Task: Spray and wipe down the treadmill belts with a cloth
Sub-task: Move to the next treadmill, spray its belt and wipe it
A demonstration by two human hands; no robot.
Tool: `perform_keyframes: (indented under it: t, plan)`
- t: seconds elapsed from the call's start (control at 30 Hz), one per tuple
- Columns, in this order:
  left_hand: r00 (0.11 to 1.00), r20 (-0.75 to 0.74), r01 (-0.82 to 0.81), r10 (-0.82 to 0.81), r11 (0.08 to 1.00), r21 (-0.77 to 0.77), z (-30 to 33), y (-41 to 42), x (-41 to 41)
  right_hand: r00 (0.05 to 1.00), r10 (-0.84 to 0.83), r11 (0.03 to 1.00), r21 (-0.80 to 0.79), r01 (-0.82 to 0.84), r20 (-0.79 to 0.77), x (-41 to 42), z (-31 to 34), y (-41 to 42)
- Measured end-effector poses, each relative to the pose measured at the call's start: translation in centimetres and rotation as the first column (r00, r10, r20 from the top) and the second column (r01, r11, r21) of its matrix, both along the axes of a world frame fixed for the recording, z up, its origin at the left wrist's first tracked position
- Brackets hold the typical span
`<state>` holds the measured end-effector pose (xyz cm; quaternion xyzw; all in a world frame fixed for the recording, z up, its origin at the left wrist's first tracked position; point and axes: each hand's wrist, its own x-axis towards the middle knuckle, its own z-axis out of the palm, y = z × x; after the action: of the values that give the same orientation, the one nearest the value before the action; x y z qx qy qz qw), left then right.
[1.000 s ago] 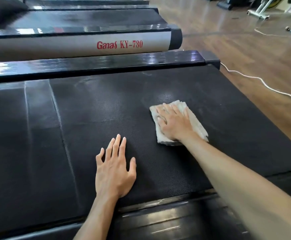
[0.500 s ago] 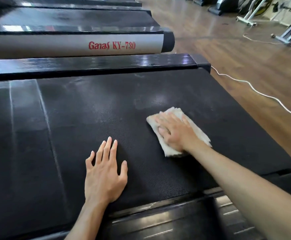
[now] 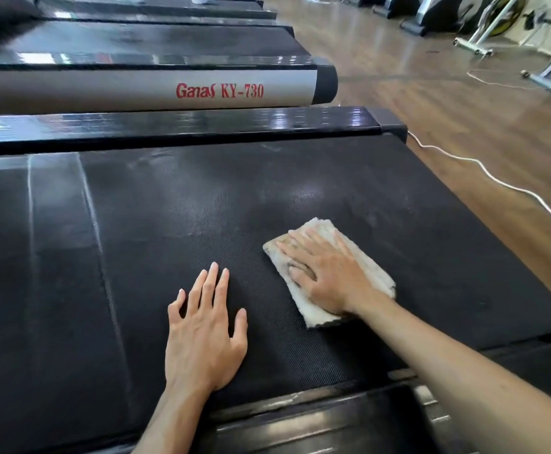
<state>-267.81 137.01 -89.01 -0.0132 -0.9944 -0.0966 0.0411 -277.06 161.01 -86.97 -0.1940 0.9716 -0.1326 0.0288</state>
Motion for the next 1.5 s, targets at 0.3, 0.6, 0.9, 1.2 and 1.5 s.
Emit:
perform_keyframes:
  t: [0.3, 0.6, 0.9, 1.2, 1.5]
  plan:
    - [1.0, 0.004, 0.005, -0.005, 0.999, 0.035, 0.3, 0.0, 0.0, 0.965, -0.263, 0.957, 0.125, 0.262, -0.016, -9.5, 0.6, -4.4]
    - [1.0, 0.011, -0.002, 0.002, 1.0, 0.019, 0.3, 0.0, 0.0, 0.998, -0.03, 1.0, -0.006, 0.03, 0.05, 1.3, 0.4, -1.4]
    - [1.0, 0.021, -0.006, 0.005, 1.0, 0.03, 0.3, 0.1, -0.1, 0.937, -0.35, 0.929, 0.131, 0.346, 0.006, -10.6, 0.3, -3.9]
    - [1.0, 0.008, -0.012, 0.011, 0.99, 0.139, 1.4, -0.1, -0.4, 0.998, -0.06, 0.998, -0.032, 0.061, 0.037, -1.0, 0.8, -3.2]
    - [0.998, -0.012, -0.059, 0.063, 0.979, 0.197, 2.3, -1.8, -14.5, 0.927, -0.376, 0.92, 0.123, 0.372, 0.011, -11.2, 0.4, -2.0]
